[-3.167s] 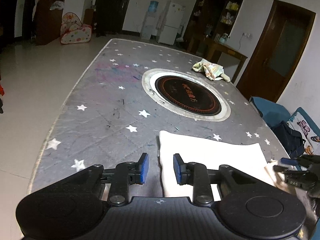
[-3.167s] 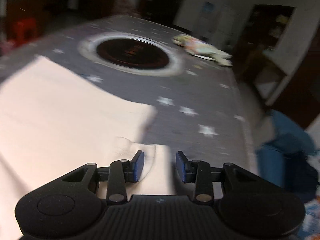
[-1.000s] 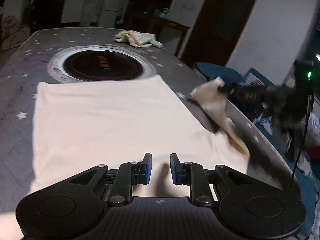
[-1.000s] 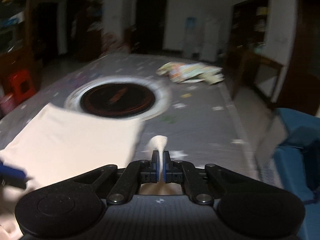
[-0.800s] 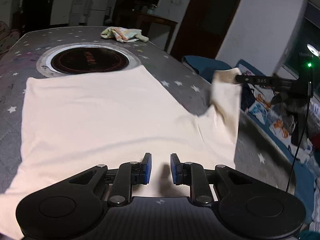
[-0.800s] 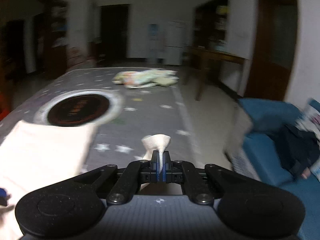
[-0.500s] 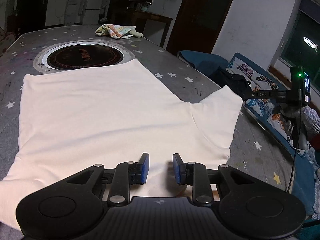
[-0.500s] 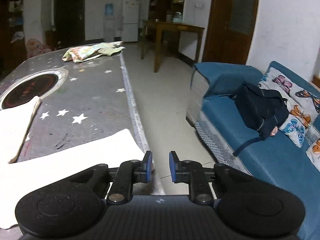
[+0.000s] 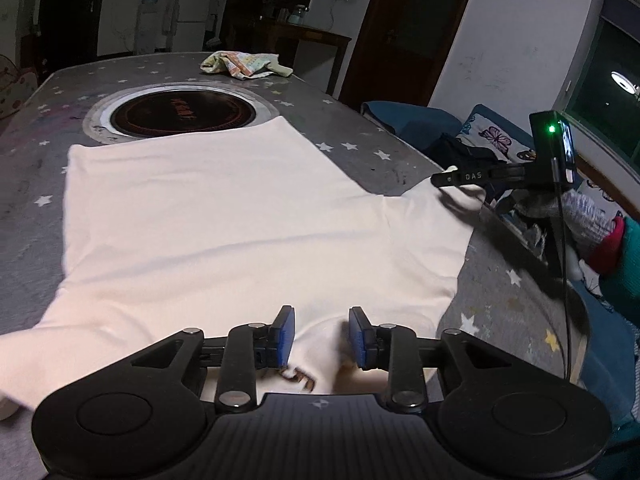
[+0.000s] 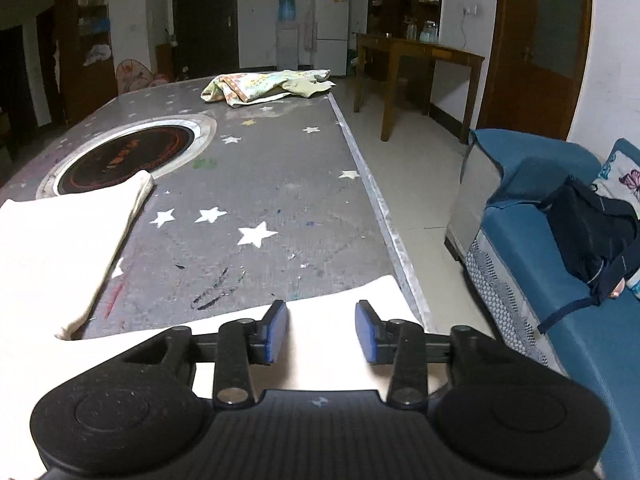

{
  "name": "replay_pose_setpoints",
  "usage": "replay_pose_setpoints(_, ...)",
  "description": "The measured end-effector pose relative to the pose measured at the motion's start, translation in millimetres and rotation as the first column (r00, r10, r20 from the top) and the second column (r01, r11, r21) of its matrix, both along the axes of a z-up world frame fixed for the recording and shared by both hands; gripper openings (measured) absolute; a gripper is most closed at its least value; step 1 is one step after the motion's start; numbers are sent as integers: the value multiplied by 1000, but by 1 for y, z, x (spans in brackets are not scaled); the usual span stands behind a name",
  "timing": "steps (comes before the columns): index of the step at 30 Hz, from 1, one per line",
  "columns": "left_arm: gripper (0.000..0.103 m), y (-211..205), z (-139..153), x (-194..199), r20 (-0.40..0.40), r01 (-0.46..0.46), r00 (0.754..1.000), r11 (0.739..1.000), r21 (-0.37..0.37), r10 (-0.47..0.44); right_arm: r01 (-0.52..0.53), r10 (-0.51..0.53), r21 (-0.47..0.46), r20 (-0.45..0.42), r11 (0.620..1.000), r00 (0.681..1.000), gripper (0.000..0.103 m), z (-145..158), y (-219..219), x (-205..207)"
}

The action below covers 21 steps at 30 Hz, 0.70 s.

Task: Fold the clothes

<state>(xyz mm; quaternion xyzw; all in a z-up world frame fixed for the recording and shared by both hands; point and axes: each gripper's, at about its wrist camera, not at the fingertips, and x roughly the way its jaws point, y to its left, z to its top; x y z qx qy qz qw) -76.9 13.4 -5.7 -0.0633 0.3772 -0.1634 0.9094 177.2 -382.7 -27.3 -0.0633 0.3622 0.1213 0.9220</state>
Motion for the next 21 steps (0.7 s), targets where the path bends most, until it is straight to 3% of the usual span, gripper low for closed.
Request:
replay_pose_setpoints(6,33,11,2,-19,-1,-5,1000,1000,7,5,-128,128,-11,-1,992,992,43,19,16,-22)
replay_pose_setpoints(10,33,12,4,-31,1,-2,1000,1000,20,2,-284,284,-18,-1,959,959,46,32,42,-46)
replay_pose_setpoints(13,33,11,6,-38,6,6,1000,1000,23,-6,-422,422,-19,3,907,907,50,39,70,-70)
replay_pose_setpoints(16,33,10,6,-45,8,9,1000,1000,28,-9,-556,556,-12,-1,831,831,50,43,99,-96)
replay_pose_setpoints(21,33,16,7,-54,6,-5,1000,1000,5,5,-694,692,-31,-48,719,720,50,28,138,-125)
